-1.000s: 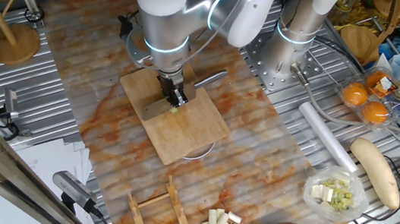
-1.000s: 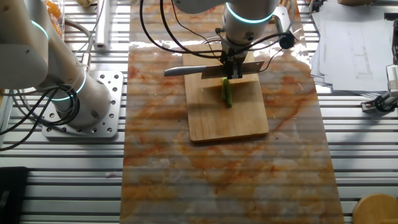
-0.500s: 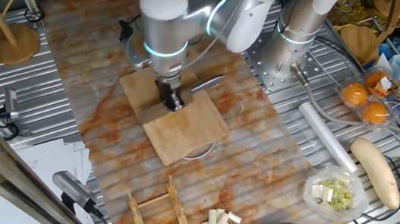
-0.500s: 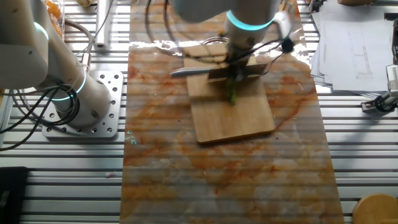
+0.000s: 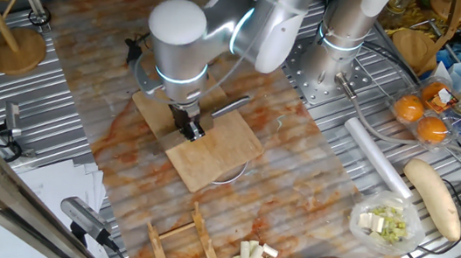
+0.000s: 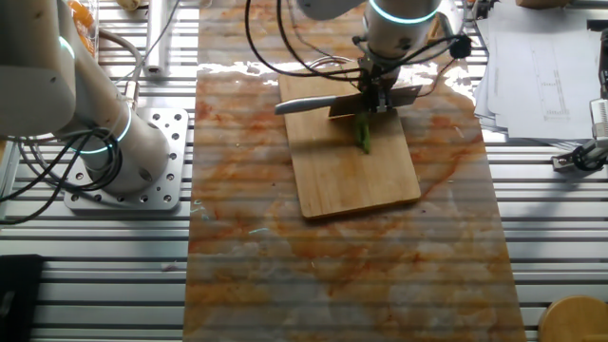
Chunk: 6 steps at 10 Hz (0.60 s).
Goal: Chop the scallions
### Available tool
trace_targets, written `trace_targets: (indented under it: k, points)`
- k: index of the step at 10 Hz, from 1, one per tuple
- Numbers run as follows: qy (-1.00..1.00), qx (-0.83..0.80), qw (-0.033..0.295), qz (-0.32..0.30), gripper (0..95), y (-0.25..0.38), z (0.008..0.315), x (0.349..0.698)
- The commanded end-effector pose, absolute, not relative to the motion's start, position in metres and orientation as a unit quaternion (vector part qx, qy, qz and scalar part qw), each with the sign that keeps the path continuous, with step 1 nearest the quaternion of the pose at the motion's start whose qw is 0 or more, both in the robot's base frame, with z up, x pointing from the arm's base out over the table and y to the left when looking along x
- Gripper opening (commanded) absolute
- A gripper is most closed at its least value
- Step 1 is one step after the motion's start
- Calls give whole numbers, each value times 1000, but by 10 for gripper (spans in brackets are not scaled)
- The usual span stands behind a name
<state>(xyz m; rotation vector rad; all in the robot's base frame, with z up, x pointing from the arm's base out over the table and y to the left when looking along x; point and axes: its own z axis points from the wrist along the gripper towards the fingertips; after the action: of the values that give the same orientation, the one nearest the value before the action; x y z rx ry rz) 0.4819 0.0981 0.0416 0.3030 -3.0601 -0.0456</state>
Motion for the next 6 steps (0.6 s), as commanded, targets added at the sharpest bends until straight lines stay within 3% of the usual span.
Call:
trace_targets:
  k: [1,6]
  points:
    - [-993,102,48,-22,0,92,81,475]
    - [-994,96,45,-24,0,82,82,468]
